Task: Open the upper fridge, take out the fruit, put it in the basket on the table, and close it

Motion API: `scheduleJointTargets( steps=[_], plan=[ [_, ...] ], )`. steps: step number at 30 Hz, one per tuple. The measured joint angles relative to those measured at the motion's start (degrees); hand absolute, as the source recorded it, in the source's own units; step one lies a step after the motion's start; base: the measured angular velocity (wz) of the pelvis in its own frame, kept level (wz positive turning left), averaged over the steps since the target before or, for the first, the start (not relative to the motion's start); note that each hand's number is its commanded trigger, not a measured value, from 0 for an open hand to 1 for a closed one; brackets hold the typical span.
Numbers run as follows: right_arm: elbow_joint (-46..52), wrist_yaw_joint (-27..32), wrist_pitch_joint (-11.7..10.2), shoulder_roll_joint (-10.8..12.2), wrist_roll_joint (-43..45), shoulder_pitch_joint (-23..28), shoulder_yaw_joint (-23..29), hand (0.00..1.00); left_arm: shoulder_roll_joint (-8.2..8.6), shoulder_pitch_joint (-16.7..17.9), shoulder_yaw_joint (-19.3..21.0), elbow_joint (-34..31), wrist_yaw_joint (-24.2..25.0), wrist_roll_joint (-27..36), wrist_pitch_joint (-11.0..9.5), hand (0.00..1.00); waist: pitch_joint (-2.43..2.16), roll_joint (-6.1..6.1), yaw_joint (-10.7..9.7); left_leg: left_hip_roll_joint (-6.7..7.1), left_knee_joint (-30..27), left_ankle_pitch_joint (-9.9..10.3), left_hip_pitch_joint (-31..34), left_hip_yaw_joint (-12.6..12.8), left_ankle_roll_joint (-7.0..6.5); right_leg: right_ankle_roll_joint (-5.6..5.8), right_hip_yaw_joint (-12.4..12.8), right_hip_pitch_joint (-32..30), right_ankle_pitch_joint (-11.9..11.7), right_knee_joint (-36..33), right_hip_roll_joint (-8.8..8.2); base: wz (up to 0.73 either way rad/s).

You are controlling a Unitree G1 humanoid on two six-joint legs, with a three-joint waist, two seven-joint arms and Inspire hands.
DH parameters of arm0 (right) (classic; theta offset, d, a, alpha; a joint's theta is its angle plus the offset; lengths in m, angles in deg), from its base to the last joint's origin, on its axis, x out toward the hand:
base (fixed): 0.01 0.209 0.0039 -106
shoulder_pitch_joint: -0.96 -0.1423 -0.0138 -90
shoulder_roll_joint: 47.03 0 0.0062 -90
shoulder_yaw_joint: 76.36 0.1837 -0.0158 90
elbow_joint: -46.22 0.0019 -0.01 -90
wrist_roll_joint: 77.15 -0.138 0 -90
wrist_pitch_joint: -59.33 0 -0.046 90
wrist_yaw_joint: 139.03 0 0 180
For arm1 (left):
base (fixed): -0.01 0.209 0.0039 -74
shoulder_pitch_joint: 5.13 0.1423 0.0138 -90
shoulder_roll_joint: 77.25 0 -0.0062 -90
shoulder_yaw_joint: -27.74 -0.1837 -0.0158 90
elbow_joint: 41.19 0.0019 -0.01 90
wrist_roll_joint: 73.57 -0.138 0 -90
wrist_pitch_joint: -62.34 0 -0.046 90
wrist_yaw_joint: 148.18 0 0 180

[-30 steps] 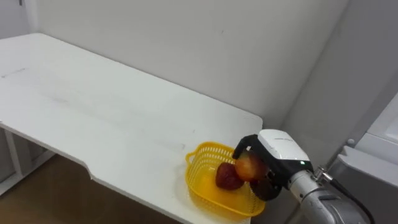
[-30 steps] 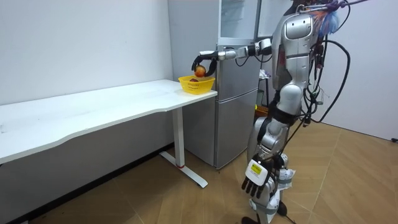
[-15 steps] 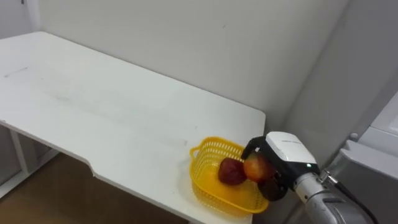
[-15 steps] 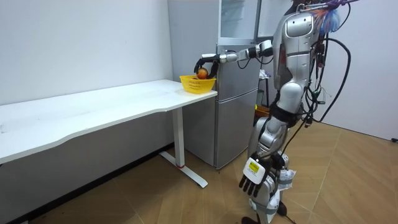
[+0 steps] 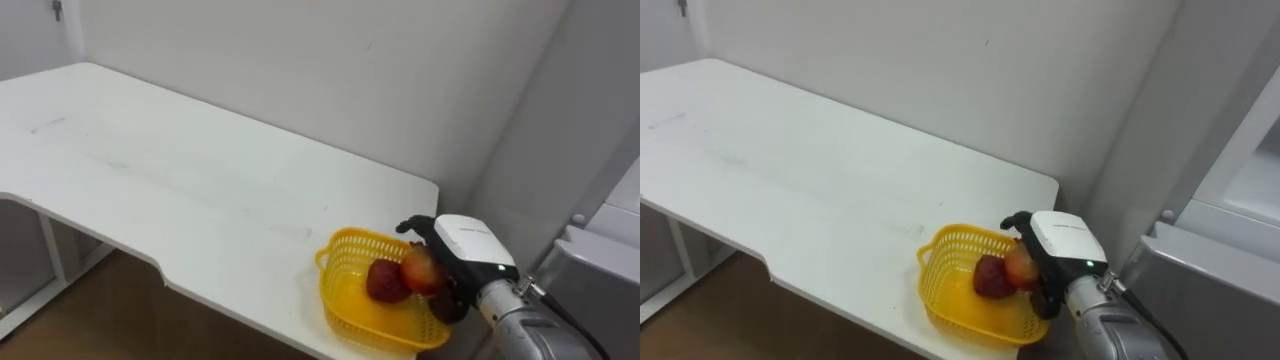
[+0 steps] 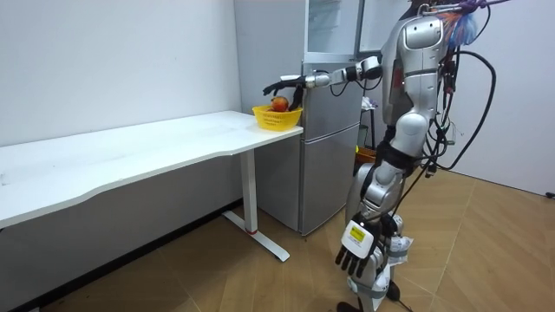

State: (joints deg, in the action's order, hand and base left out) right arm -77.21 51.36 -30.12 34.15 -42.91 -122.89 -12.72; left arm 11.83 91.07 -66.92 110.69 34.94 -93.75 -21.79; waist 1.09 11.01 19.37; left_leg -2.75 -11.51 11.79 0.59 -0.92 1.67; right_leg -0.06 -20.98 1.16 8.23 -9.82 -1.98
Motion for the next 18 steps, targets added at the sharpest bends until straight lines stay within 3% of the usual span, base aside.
scheduleJointTargets(
  steps=[18],
  plan=[
    [0.53,-1.16,0.84,0.33,-0.23,0.00,-1.87,0.00,-0.02,-0.14,-0.04,-0.28,-0.20,-0.78,0.15,0.00,-0.08,0.10,-0.04,0.01,0.21,0.00,-0.16,0.03,-0.01,0.00,0.25,-0.06,0.00,0.04,0.02,0.00]
  ],
)
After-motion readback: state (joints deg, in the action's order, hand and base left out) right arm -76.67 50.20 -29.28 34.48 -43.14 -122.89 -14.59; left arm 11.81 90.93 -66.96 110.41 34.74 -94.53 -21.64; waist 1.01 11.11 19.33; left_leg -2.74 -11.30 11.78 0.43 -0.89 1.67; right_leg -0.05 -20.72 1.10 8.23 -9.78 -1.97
